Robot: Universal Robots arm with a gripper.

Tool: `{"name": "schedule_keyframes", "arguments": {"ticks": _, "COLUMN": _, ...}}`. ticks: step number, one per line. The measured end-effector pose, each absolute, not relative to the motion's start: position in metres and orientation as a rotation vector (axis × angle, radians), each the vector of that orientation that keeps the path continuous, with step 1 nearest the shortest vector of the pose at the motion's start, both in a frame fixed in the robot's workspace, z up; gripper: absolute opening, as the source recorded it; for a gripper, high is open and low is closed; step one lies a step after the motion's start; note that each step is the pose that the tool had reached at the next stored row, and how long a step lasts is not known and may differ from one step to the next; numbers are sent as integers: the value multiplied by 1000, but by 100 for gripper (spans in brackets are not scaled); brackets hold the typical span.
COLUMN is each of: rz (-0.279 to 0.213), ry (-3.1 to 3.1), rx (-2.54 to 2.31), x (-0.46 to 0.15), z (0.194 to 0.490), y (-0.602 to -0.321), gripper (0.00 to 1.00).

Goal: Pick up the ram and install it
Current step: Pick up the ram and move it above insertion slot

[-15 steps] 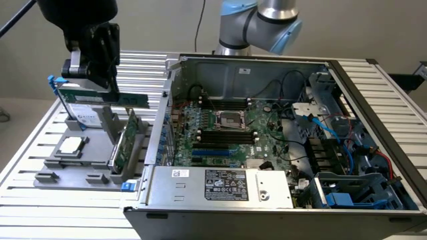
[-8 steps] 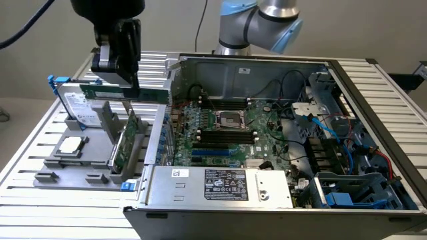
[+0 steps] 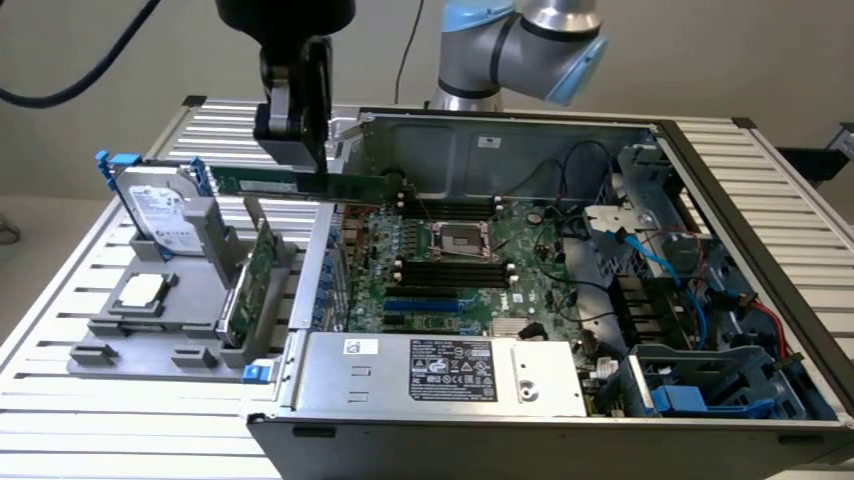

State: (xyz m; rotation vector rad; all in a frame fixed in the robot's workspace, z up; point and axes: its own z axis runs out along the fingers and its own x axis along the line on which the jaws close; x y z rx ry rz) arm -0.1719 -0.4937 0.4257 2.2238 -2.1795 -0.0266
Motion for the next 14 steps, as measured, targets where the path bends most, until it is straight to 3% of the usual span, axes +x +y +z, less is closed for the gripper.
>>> {"name": "schedule_keyframes", "arguments": {"ticks": 14, "rz": -20, "ry": -2176, "rx": 2224, "x": -132, "z": 423, "y": -476, "gripper": 14}}
